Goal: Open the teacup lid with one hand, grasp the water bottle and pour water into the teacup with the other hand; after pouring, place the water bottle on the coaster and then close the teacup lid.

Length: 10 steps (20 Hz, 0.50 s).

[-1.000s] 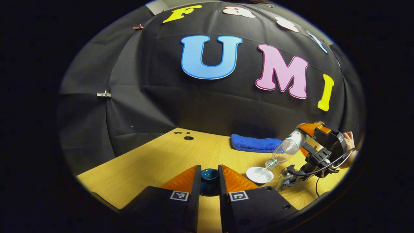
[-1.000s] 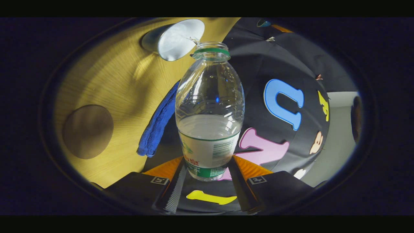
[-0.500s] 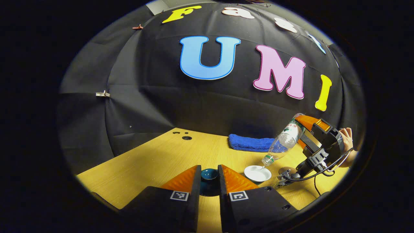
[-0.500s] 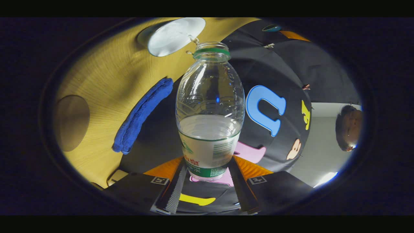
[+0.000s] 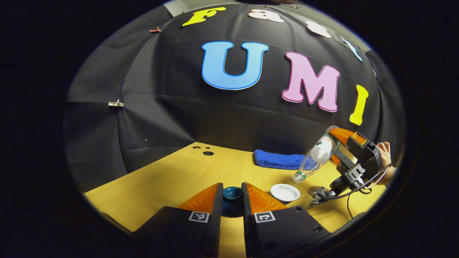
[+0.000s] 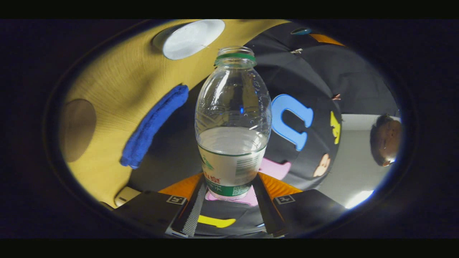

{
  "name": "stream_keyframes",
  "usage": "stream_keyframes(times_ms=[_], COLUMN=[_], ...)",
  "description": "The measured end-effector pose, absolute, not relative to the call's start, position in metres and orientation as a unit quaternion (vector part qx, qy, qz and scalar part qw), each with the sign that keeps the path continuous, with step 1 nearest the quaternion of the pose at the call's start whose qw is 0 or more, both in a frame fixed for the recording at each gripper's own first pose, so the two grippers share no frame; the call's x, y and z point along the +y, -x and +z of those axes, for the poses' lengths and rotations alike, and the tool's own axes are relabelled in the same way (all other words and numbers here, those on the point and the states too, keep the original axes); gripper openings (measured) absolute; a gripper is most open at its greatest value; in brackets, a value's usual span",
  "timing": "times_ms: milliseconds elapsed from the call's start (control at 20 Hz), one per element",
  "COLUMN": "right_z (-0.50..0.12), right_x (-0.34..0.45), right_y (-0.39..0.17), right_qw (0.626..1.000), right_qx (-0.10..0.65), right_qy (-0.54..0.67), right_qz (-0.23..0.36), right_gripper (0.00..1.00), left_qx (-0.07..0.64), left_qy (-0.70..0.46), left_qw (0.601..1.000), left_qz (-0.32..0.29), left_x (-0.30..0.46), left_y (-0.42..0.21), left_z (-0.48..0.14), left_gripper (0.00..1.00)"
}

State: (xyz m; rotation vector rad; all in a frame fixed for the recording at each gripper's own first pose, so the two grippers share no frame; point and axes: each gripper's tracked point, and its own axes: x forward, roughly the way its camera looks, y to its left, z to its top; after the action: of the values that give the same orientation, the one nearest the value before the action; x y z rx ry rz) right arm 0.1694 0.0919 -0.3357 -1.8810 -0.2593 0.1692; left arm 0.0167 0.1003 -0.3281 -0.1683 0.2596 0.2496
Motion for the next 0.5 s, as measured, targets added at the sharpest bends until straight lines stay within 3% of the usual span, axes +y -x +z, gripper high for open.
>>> stream_keyframes(times_ms=[50, 100, 300, 500], right_z=[-0.346, -0.355, -0.388, -0.400], right_x=[0.087, 0.082, 0.079, 0.089], right_y=[-0.171, -0.168, -0.147, -0.127], right_qw=[0.599, 0.622, 0.739, 0.816], right_qx=[-0.074, -0.047, 0.053, 0.115], right_qy=[0.793, 0.776, 0.658, 0.544], right_qz=[0.084, 0.092, 0.137, 0.161], right_gripper=[0.74, 0.73, 0.74, 0.74], left_qx=[0.129, 0.129, 0.134, 0.133], left_qy=[0.085, 0.085, 0.085, 0.073], left_qw=[0.980, 0.980, 0.980, 0.982], left_qz=[0.124, 0.124, 0.121, 0.117], left_x=[0.099, 0.099, 0.094, 0.089], left_y=[-0.018, -0.018, -0.022, -0.031], left_z=[-0.329, -0.329, -0.331, -0.329], left_gripper=[0.31, 0.27, 0.31, 0.31])
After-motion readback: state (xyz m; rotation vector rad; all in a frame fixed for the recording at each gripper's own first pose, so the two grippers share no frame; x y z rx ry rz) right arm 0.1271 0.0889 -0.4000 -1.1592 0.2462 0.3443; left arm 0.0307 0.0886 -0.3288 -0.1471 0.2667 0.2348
